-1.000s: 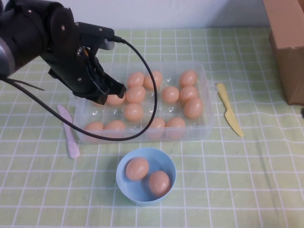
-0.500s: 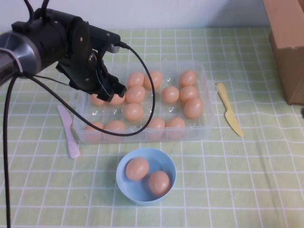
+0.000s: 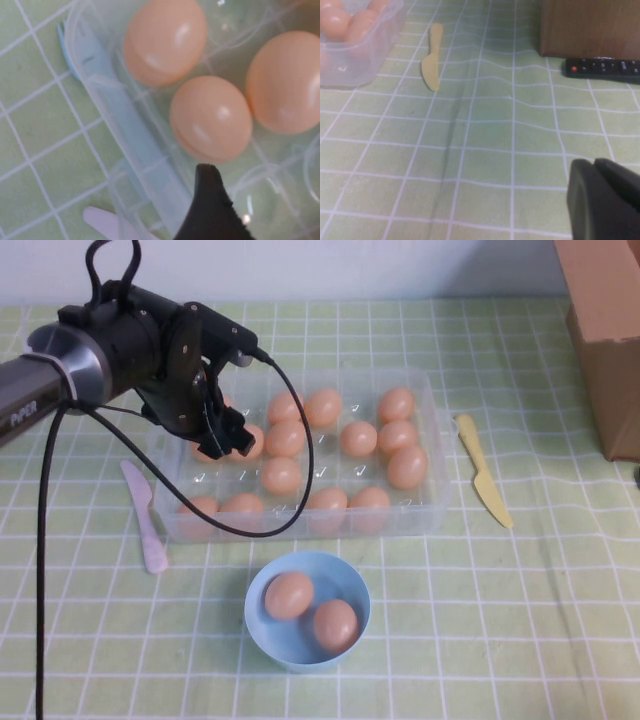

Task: Take an egg out of the egg box
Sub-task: Pick up the egg from the plastic box

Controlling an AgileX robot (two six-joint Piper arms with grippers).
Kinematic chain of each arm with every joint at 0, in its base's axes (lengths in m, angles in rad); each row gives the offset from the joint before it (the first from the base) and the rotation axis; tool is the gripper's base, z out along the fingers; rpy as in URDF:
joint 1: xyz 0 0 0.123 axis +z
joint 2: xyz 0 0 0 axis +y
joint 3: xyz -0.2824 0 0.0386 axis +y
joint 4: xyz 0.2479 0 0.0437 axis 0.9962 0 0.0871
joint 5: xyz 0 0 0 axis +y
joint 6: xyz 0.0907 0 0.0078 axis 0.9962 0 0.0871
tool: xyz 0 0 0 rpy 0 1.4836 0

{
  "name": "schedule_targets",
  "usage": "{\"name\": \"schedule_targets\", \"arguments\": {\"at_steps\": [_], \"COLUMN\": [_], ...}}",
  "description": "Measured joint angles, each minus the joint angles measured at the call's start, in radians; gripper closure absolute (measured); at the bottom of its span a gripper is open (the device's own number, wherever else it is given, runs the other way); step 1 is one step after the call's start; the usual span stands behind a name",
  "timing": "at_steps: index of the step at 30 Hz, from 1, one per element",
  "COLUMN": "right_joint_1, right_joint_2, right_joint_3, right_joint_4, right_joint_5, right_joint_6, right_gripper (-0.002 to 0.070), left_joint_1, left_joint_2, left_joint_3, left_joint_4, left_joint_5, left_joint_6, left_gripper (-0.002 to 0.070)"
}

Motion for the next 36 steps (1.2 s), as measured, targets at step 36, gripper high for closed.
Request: {"name": "schedule_targets", "arguments": {"at_steps": [36], "right_joint_1": [0.000], "right_joint_2": [0.000], "right_joint_3": [0.000], "right_joint_4": [0.002], "right_joint_5": [0.000], "right_joint_6": [0.000], "right_gripper": [0.0694], "left_joint_1": [0.017], "left_joint_2": [0.063], "left_joint_3": [-0.001], "left_joint_4": [0.043], "left_joint_5": [-0.120], "left_joint_6": [0.064], "left_gripper": [0.0265]}}
